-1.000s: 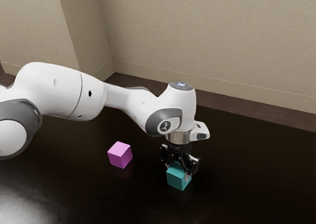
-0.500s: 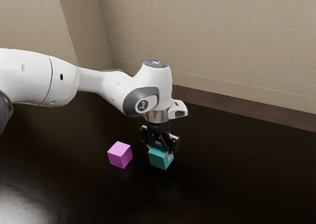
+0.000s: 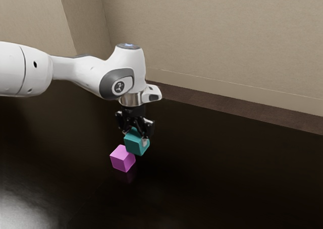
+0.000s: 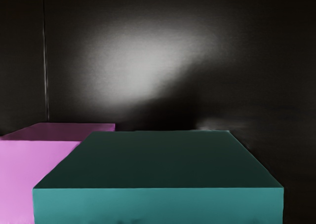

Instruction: Pick up the blue block with one arm, and put the blue block on the pink block with one arm

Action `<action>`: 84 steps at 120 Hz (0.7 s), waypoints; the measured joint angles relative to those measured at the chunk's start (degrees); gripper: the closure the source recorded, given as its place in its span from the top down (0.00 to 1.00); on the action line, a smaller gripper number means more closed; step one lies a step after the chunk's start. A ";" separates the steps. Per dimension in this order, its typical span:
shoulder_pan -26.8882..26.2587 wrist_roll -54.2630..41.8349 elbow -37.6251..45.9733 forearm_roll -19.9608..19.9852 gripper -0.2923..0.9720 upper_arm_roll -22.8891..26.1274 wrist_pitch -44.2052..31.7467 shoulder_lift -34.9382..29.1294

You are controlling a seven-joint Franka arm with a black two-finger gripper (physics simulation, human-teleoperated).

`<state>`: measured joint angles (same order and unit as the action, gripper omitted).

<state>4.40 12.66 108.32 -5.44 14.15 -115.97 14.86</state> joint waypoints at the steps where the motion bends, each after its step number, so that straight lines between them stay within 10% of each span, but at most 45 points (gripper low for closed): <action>1: 0.14 -0.13 0.02 0.00 0.54 0.00 0.06 -0.03; 84: 4.61 -7.99 6.42 -0.20 0.54 -0.23 1.85 -5.04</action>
<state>9.02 4.66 114.73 -5.65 13.92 -114.12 9.81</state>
